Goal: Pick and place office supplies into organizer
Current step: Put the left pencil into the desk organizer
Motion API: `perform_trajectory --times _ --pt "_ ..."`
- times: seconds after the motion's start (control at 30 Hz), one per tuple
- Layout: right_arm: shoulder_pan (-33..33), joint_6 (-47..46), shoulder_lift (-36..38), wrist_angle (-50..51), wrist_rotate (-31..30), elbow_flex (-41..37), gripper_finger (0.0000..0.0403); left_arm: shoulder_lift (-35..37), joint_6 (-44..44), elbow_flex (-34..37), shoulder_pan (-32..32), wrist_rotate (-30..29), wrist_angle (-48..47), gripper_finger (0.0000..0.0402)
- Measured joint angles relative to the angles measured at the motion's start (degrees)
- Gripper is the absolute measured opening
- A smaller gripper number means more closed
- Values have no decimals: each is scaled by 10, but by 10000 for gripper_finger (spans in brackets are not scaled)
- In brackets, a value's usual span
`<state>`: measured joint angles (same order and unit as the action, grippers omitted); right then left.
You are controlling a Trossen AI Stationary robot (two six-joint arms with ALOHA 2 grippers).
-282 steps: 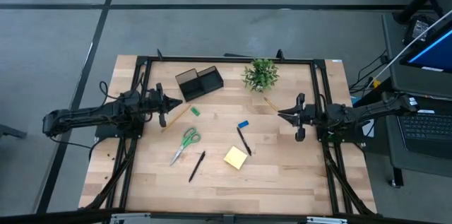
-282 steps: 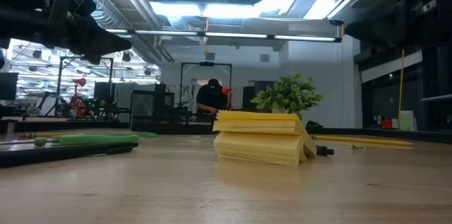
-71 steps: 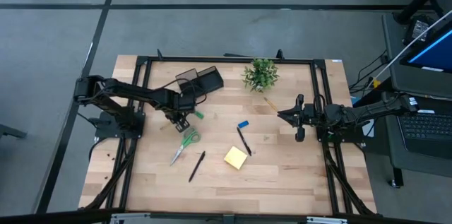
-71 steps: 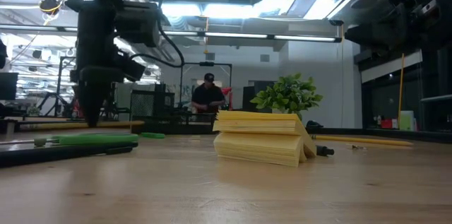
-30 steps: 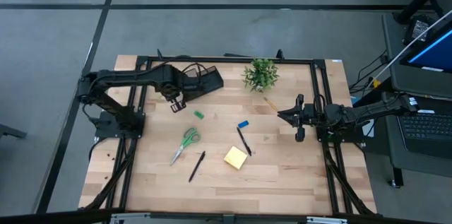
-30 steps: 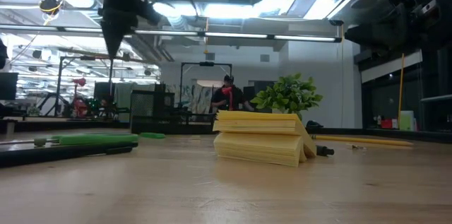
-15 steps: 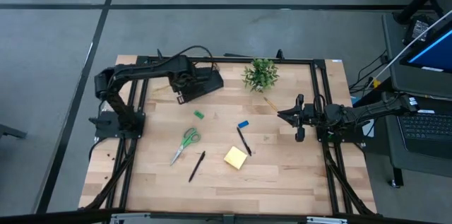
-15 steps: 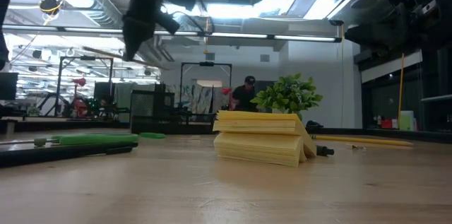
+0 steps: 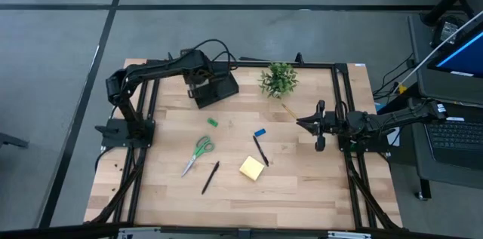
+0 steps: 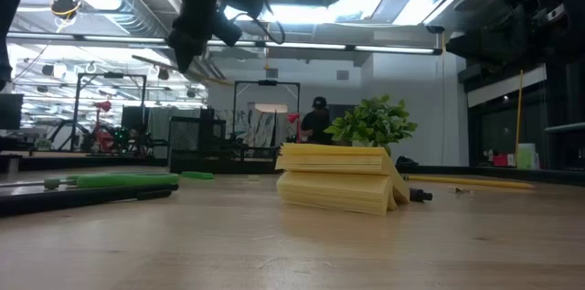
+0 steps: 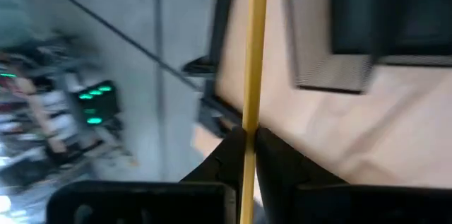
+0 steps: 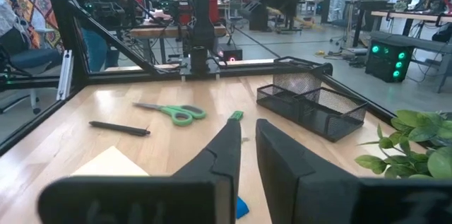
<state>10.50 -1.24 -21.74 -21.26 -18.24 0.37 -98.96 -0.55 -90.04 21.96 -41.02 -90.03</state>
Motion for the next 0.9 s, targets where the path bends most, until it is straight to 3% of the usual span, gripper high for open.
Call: perform_trajectory --times 0.3,0.57,0.73,0.9 --pt "0 2 0 1 -1 0 48 0 -127 0 -16 -164 0 22" --pt "0 2 0 20 -1 0 48 0 -152 14 -46 -176 0 22" --pt "0 0 0 28 -2 0 48 0 -168 64 -68 -180 0 22" --pt "0 -1 0 28 -2 0 48 0 -183 116 -81 -258 0 22"
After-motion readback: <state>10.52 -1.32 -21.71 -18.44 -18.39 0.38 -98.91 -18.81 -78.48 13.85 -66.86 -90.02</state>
